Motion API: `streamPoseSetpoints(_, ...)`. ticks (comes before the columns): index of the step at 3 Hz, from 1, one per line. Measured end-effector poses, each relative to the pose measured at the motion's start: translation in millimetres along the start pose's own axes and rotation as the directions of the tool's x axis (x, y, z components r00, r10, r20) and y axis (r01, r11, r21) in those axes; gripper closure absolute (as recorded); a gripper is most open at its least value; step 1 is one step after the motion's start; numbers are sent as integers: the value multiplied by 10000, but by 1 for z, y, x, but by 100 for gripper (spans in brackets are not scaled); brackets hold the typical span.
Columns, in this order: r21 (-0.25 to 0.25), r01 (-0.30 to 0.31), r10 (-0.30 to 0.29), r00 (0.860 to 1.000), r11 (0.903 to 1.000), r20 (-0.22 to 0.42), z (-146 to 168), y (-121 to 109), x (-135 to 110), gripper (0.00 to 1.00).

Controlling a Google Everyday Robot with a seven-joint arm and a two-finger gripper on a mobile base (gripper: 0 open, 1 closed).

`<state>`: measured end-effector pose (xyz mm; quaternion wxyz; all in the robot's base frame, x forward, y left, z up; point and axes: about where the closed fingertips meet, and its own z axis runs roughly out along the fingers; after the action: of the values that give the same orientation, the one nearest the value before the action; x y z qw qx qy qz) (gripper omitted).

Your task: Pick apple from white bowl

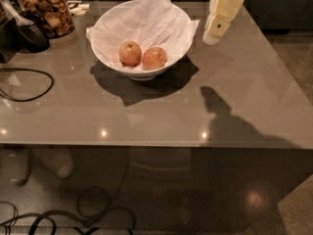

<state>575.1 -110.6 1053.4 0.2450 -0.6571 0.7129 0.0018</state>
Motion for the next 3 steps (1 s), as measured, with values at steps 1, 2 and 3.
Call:
streamPoseSetpoints(1,-407,286,-273,9991,9988,319,36,-31,-26,0)
streamPoseSetpoints(2,-38,287,-284,9979,9996,590,39,-46,-35,0)
streamPoseSetpoints(3,100,95,-104,9957,9999,916,50,-56,-40,0)
